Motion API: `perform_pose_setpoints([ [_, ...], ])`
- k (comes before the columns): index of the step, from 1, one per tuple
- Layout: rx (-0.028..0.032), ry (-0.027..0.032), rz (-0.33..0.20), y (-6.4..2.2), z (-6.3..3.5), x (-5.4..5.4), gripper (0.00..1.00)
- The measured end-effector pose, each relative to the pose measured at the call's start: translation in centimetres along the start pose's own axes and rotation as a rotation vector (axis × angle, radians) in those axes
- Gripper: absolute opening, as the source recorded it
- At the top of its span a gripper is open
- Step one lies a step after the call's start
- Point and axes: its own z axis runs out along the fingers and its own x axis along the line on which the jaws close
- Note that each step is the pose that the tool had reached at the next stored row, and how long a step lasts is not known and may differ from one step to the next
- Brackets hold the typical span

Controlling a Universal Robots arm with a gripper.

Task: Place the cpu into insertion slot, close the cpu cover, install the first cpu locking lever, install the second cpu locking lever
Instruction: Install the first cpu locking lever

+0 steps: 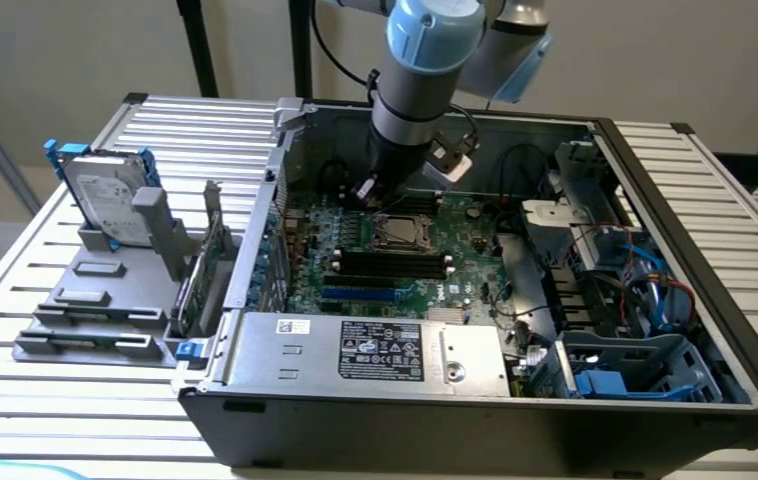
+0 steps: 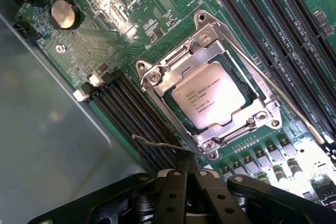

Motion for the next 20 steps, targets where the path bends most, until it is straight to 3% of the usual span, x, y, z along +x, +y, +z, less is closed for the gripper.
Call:
perform_pose_setpoints([
  [12, -0.0082, -0.0128, -0.005, 1.08, 0.37, 0.9, 0.11],
  [18, -0.0202, -0.0311, -0.007, 1.68, 0.42, 1.4, 0.11],
  [20, -0.0273, -0.0411, -0.007, 1.76, 0.42, 1.4, 0.11],
])
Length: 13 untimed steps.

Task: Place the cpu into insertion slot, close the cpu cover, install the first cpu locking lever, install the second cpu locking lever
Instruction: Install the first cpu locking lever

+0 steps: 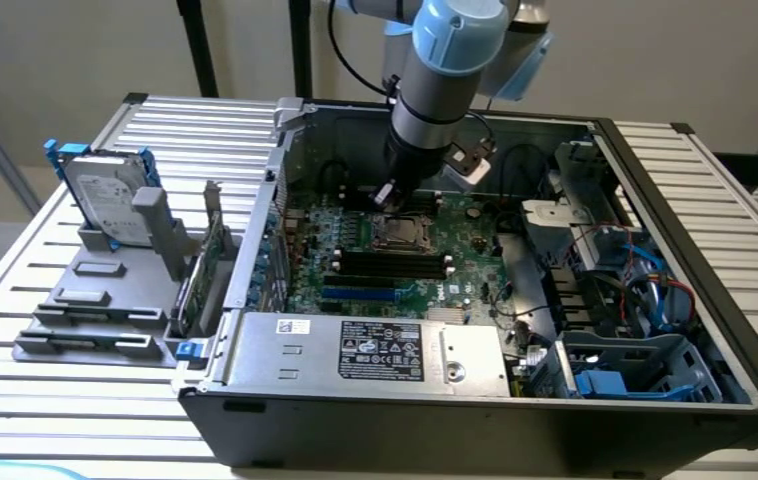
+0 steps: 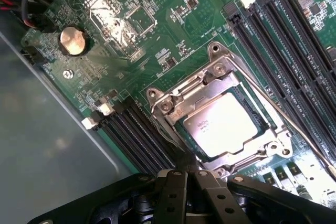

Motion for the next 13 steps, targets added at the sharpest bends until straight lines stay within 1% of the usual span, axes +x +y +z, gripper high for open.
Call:
perform_pose_setpoints([
  [1, -0.0011, -0.0037, 0.000, 0.01, 0.00, 0.00, 0.11],
  [2, 0.0009, -0.0064, -0.001, 0.02, -0.01, 0.01, 0.11],
  [7, 0.0073, -0.0129, -0.015, -0.18, -0.02, -0.14, 0.11],
  [9, 0.0096, -0.0137, -0.019, -0.33, -0.03, -0.25, 0.11],
  [13, 0.0114, -0.0119, -0.021, -0.59, -0.08, -0.37, 0.11],
])
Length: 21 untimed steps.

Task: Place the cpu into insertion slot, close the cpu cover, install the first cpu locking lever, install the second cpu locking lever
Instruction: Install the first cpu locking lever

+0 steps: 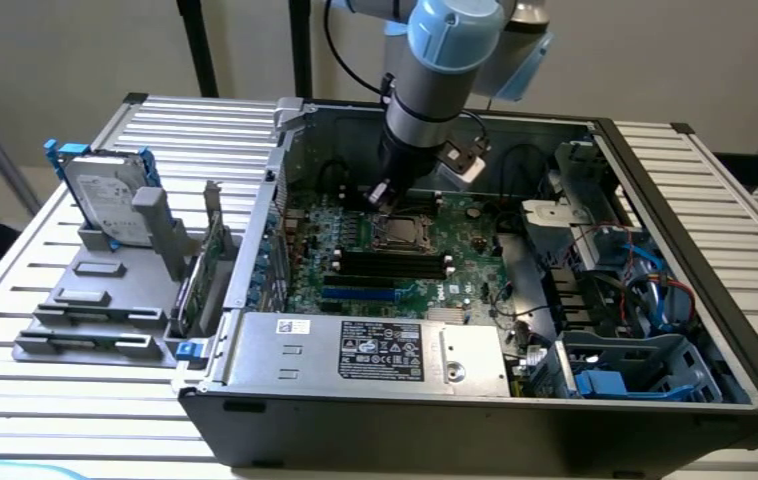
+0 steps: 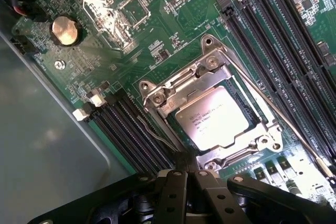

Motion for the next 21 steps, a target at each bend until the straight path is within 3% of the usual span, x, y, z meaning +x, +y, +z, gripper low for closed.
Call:
perform_pose_setpoints([
  [10, 0.0026, 0.0034, 0.000, -0.95, 0.21, 0.35, 0.11],
  [21, 0.0029, 0.0038, -0.001, -0.91, -0.29, 0.21, 0.11],
])
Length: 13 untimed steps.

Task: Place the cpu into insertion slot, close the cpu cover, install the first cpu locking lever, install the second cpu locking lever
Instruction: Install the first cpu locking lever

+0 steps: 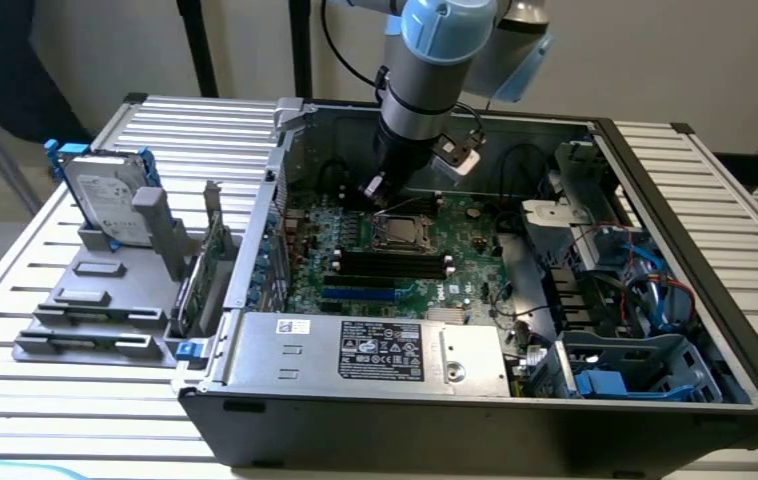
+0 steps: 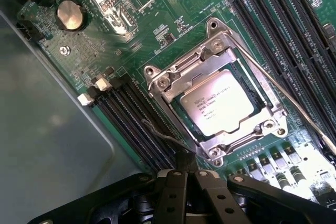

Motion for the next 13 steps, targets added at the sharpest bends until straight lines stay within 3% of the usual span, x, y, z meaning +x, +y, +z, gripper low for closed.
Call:
perform_pose_setpoints([
  [13, -0.0005, 0.0000, 0.000, -0.02, -0.05, -0.01, 0.11],
])
